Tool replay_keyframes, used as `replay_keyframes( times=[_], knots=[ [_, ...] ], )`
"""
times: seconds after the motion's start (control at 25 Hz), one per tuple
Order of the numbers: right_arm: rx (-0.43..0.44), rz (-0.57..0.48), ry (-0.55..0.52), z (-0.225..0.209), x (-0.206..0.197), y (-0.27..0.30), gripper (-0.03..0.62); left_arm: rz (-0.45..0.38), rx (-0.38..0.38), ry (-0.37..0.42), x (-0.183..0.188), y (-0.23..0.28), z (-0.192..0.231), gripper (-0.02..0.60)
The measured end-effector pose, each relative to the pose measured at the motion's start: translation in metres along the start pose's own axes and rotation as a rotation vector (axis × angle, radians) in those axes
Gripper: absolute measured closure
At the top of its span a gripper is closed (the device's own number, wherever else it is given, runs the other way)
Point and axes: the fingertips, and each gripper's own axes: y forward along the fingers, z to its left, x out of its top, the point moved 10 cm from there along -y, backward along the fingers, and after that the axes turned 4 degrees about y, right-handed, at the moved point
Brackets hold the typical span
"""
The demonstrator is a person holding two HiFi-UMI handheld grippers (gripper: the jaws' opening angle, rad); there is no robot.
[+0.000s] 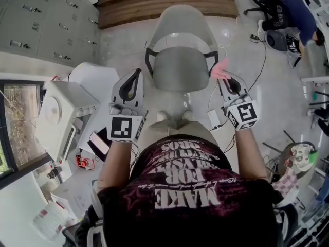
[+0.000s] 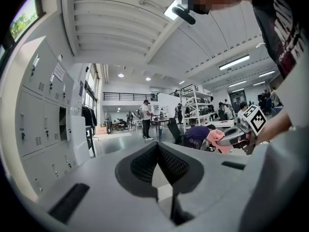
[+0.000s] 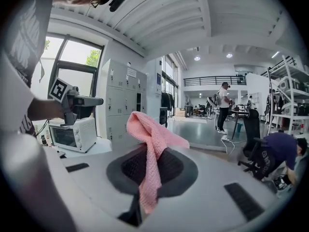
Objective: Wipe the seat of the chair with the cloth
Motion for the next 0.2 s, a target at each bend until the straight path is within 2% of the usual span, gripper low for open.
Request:
replay_keyframes(
  times=[0.2],
  knots=[
    [-0.024, -0.001, 0.01, 0.026, 0.013, 0.02, 0.566, -0.012, -0.017, 0.027, -0.002, -0.005, 0.029, 0.58]
  ],
)
